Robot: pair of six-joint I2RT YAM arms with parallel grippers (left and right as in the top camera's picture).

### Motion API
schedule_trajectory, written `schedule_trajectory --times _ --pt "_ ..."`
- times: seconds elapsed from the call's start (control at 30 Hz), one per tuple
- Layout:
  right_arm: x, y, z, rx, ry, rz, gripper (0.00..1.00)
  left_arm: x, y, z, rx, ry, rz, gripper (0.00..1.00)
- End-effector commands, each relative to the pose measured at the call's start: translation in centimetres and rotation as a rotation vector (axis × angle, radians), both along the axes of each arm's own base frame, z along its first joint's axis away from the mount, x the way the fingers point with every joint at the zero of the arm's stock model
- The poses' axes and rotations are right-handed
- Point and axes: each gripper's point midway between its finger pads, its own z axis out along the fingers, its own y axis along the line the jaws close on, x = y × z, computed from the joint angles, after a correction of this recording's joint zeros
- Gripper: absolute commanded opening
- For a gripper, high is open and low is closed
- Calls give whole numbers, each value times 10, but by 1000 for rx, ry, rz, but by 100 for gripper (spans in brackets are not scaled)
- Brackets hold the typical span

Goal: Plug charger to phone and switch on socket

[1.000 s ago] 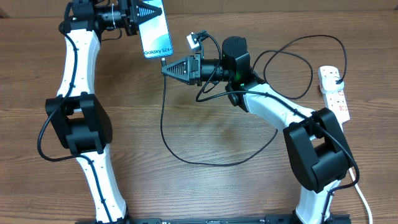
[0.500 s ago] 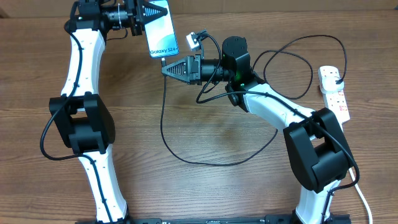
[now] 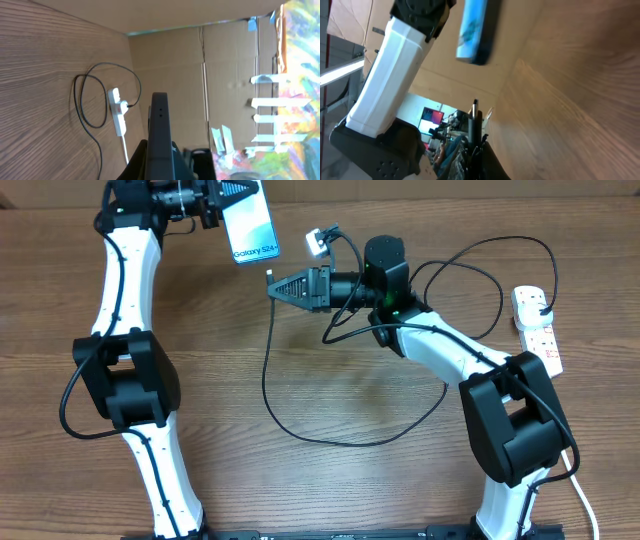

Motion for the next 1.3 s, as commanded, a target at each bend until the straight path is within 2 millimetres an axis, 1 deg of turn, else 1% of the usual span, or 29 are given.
schedule_trajectory --times 0.0,0.13,0.2,0.33,0.4,0.53,0.63,0.73,0.83,1.07,1.27 --pt "10 -8 -11 -1 -18 4 4 -3 3 15 -12 -8 -7 4" --pt "11 -12 -23 23 -6 44 4 -2 1 17 -8 -27 -9 4" --pt "5 -11 -15 55 -49 88 4 -2 0 17 -6 -29 -7 4" --pt "-2 -12 4 102 -115 118 4 0 -1 16 0 -28 4 4" --pt "-3 -12 7 111 -117 119 4 0 -3 15 1 -28 4 4" --pt "-4 -12 7 111 -101 124 4 0 -9 15 4 -33 -2 4" --pt "-4 -11 8 112 -85 124 4 1 -18 15 13 -42 -1 4" --pt "-4 -10 8 112 -85 124 4 6 -27 12 24 -14 24 4" --pt "-4 -10 9 115 -92 123 4 7 -36 13 32 -36 23 4" --pt "4 -14 10 119 -92 87 4 4 -48 24 25 -126 -14 4" --pt "8 -19 10 120 -93 71 4 0 -49 25 17 -128 -38 4"
